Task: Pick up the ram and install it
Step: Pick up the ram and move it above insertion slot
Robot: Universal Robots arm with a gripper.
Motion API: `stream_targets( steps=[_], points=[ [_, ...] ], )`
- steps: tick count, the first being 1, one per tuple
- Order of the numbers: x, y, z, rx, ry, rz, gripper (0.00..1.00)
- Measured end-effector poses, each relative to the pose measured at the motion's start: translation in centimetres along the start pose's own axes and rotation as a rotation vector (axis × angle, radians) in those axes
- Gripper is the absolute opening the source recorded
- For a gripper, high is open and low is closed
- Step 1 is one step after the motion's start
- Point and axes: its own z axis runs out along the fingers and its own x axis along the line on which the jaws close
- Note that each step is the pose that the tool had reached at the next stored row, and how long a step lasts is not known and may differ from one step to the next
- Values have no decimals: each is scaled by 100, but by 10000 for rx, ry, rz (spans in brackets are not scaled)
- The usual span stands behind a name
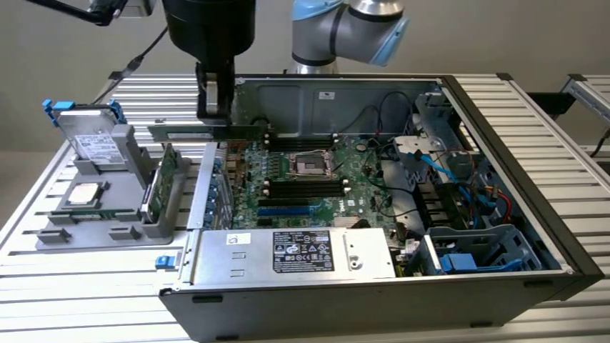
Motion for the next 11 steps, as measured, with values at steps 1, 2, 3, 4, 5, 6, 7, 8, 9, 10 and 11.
stream_targets(
  steps=[1,2,3,4,5,6,7,8,9,10,11],
  points=[
    [1,-46,-6,0,0,-1,13],
    [2,-89,-12,-2,0,0,13],
    [3,-136,-17,-2,-1,0,13],
    [4,-180,-23,-3,0,0,13],
    [5,-227,-29,-5,0,-1,13],
    [6,-272,-35,-5,0,-1,13],
    [7,-319,-40,-7,0,0,13],
    [9,-364,-45,-7,0,0,13],
    [10,-410,-50,-8,0,0,13],
    [11,-452,-54,-9,-1,0,13],
    [12,-499,-59,-10,-1,1,13]
  ],
)
